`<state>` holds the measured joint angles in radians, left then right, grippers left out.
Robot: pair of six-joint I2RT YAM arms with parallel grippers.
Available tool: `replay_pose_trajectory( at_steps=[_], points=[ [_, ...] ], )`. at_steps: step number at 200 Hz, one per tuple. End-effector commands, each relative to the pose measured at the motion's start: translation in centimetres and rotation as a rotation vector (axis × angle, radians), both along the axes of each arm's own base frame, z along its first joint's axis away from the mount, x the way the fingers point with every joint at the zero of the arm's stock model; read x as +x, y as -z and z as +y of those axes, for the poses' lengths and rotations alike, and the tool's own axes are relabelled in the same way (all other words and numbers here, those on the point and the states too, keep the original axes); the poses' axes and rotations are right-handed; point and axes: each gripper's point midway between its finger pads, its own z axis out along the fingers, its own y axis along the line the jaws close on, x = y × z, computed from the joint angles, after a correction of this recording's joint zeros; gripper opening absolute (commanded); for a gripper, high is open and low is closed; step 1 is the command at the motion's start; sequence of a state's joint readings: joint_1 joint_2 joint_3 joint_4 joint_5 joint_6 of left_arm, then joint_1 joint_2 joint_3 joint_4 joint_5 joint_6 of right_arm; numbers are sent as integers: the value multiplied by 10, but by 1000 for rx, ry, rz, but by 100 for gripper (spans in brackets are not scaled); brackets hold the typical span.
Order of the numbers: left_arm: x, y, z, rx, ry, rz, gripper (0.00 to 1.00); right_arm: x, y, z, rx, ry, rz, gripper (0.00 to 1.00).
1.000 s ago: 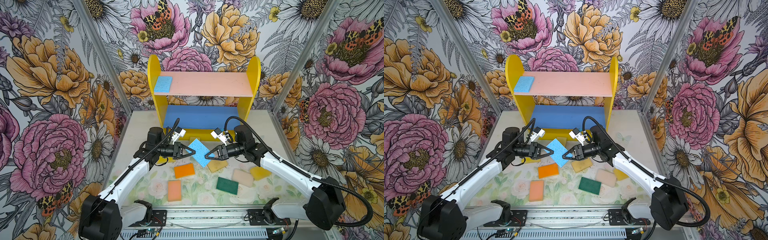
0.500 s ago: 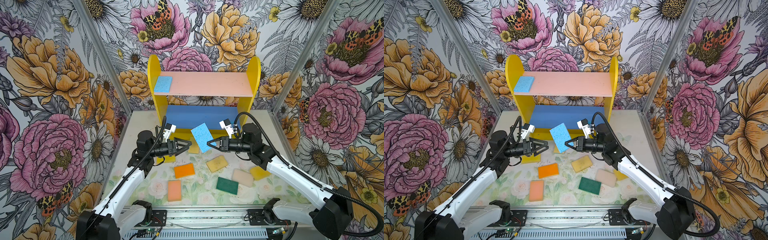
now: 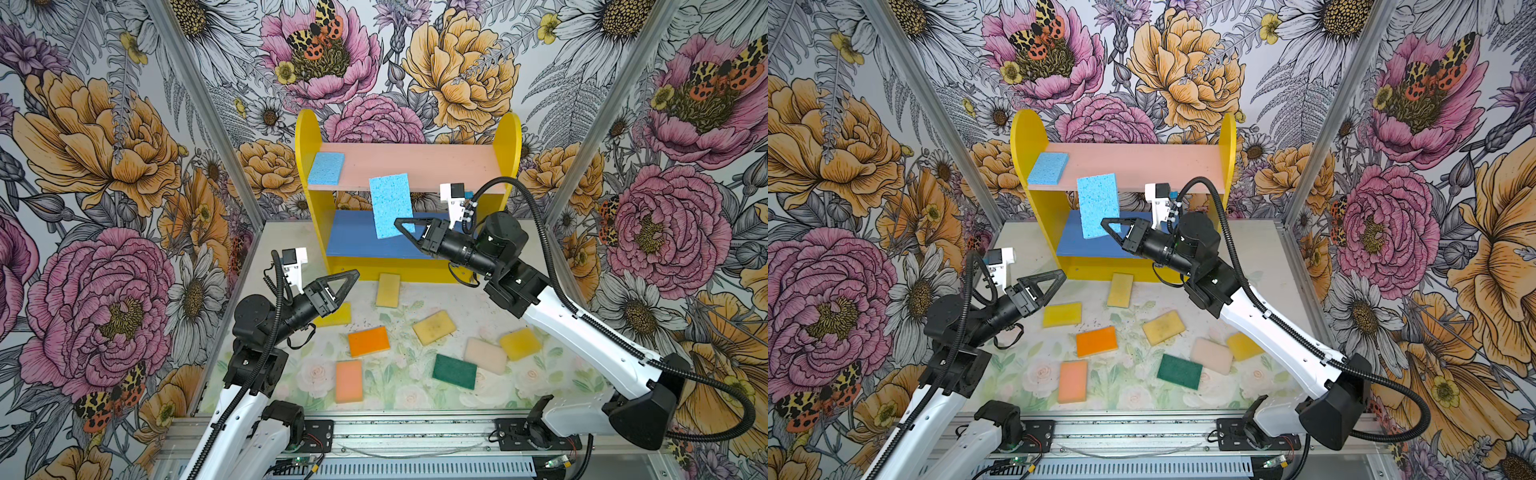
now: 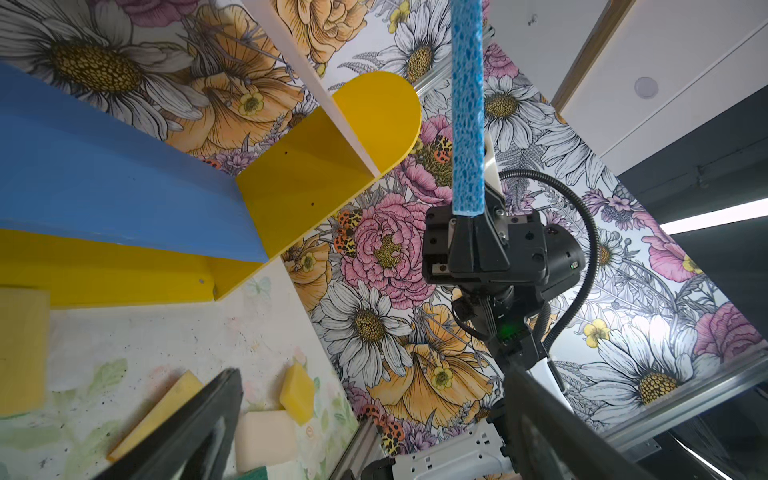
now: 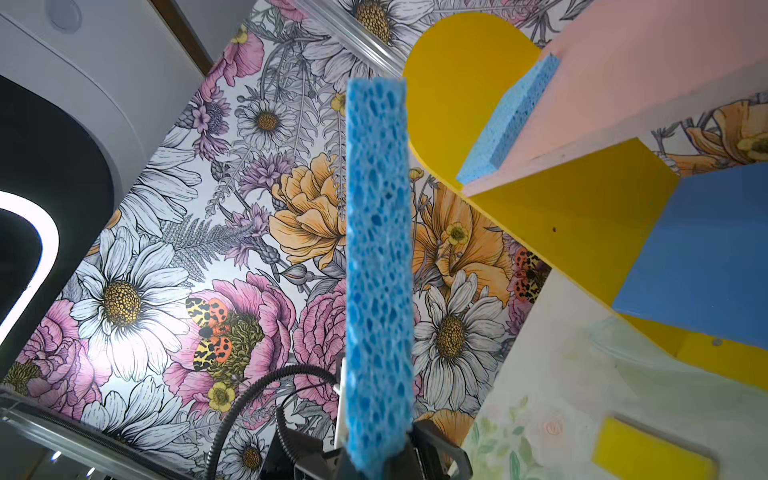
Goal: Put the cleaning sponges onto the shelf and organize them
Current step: 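Carry the blue sponge to the pink shelf with the right gripper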
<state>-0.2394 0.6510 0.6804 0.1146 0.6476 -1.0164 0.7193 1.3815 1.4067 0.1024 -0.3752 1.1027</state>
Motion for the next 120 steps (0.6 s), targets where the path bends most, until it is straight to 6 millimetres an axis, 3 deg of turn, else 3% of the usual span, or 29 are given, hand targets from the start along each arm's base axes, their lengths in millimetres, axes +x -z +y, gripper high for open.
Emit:
replay_pose_trajectory(
  at_steps=[1,37,73,120],
  points=[
    [18,-19,12,-66,-113,-29,99,27,0,11,25,92,42,0],
    [25,-30,16,-69,-147,-48,99,64,-10,29,-2,184,82,2],
    [18,-25,23,0,-148,-29,99,105,-17,43,-12,287,67,3],
    [-2,-19,36,29,-135,-12,99,143,-20,83,-73,276,61,3]
  ],
)
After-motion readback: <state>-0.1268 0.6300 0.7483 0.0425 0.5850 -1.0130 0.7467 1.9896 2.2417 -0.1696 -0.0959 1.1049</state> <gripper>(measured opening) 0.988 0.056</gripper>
